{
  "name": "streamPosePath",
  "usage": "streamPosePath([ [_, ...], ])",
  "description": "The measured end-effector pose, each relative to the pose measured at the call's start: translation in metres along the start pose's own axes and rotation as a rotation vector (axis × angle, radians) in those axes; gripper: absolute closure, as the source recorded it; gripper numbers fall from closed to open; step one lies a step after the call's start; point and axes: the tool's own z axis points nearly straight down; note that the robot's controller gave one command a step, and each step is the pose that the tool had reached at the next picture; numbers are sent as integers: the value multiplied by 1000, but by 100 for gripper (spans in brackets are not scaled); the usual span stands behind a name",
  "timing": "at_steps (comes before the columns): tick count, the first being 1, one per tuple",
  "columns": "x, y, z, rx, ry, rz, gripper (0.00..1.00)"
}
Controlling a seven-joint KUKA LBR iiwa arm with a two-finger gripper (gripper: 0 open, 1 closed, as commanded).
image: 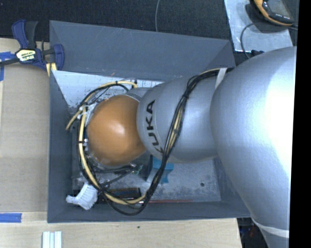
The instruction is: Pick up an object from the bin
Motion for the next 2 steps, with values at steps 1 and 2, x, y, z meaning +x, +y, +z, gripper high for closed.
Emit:
streamPosePath([
  [1, 0, 1, -24, -3, 2, 0, 100],
  [2, -1, 0, -44, -1, -1, 2, 100],
])
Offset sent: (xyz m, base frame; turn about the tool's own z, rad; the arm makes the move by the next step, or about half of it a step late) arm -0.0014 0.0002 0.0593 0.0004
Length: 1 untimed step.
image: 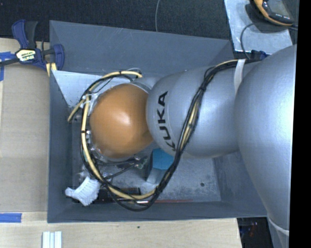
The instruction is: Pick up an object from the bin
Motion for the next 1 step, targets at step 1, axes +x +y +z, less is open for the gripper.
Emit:
streamPosePath([
  [1, 1, 2, -27, -7, 7, 0, 100],
])
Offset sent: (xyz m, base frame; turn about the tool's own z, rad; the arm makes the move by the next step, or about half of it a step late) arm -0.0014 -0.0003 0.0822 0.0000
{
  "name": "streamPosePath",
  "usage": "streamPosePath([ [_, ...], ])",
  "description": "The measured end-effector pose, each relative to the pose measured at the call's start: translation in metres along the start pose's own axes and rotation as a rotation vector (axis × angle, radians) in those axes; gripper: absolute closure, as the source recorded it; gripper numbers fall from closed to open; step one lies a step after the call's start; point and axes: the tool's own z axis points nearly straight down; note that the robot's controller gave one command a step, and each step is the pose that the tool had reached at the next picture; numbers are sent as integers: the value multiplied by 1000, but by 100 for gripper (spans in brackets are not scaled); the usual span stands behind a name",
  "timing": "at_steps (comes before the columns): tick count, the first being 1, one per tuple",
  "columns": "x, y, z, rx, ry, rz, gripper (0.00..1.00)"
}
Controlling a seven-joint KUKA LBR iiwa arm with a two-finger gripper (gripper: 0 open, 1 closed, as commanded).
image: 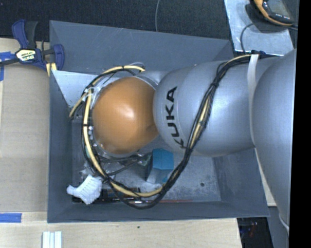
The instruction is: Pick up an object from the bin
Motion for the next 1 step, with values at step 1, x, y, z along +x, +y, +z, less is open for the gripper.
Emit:
streamPosePath([
  [1, -2, -2, -38, 5, -6, 2, 100],
])
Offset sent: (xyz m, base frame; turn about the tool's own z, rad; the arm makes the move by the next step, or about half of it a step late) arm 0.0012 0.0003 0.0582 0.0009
